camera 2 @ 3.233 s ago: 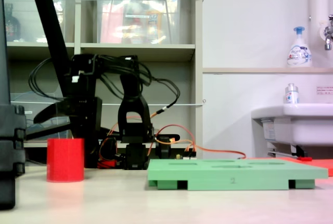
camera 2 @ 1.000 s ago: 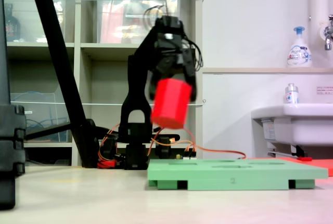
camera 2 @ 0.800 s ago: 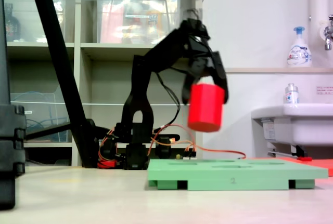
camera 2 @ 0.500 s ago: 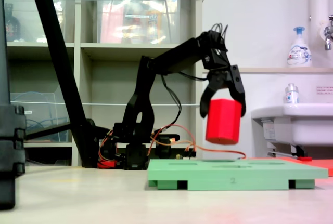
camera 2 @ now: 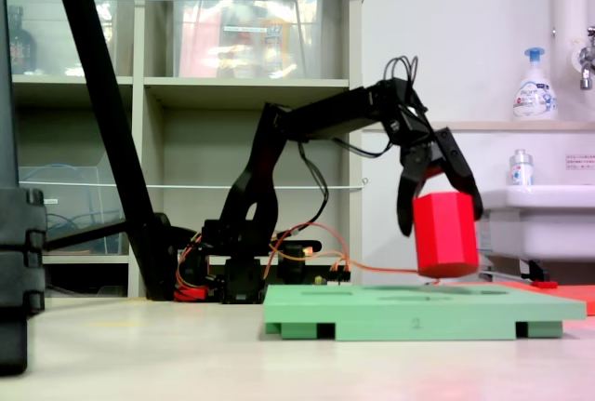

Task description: Put the octagonal pillar block into the corresponding hole

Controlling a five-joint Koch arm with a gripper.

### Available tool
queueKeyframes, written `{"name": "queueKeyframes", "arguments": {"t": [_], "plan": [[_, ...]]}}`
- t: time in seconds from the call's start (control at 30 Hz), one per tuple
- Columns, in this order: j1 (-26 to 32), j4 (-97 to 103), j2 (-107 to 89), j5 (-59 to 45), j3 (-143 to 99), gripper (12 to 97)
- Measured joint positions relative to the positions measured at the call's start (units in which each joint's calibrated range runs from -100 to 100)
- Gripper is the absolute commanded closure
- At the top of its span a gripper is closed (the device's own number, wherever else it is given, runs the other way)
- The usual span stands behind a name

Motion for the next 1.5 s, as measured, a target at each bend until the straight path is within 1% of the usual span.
{"name": "queueKeyframes", "arguments": {"t": [0.2, 0.37, 1.5], "plan": [[0.0, 7.2, 3.8, 1.4, -0.1, 81.3], [0.0, 9.6, 6.0, 1.5, 0.0, 81.3], [0.6, 11.0, 17.0, 0.4, 2.8, 80.7]]}}
